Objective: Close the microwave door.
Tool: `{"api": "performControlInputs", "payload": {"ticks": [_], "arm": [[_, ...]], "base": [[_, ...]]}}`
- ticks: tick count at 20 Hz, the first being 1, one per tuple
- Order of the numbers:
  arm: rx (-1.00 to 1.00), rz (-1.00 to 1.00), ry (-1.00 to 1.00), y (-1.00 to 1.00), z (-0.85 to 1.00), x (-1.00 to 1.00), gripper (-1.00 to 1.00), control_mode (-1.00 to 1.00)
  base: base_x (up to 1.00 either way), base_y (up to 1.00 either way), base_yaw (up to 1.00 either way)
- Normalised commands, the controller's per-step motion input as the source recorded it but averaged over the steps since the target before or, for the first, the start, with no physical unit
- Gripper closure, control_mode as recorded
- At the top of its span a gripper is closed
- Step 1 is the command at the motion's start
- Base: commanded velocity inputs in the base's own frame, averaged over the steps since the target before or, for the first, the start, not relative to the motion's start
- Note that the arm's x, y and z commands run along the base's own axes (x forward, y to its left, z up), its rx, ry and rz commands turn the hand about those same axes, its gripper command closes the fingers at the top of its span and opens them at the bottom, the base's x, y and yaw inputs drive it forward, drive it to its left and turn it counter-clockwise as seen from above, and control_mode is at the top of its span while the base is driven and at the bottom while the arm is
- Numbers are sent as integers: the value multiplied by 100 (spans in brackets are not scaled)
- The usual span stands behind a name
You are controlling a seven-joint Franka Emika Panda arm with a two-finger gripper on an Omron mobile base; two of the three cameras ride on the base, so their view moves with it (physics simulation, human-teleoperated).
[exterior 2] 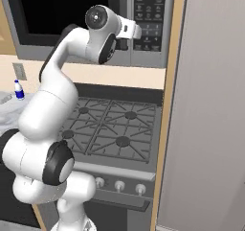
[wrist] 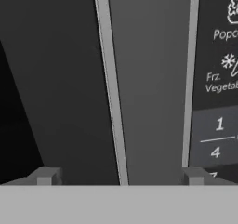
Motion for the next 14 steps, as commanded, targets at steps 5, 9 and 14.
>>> {"api": "performControlInputs", "payload": {"ticks": [5,9,14], "arm": [[0,0,0,0,0,47,-100,-100],[0,0,0,0,0,29,-100,-100],[0,0,0,0,0,6,-100,-100]], "base": [[0,0,0],[0,0,0],[0,0,0]]}}
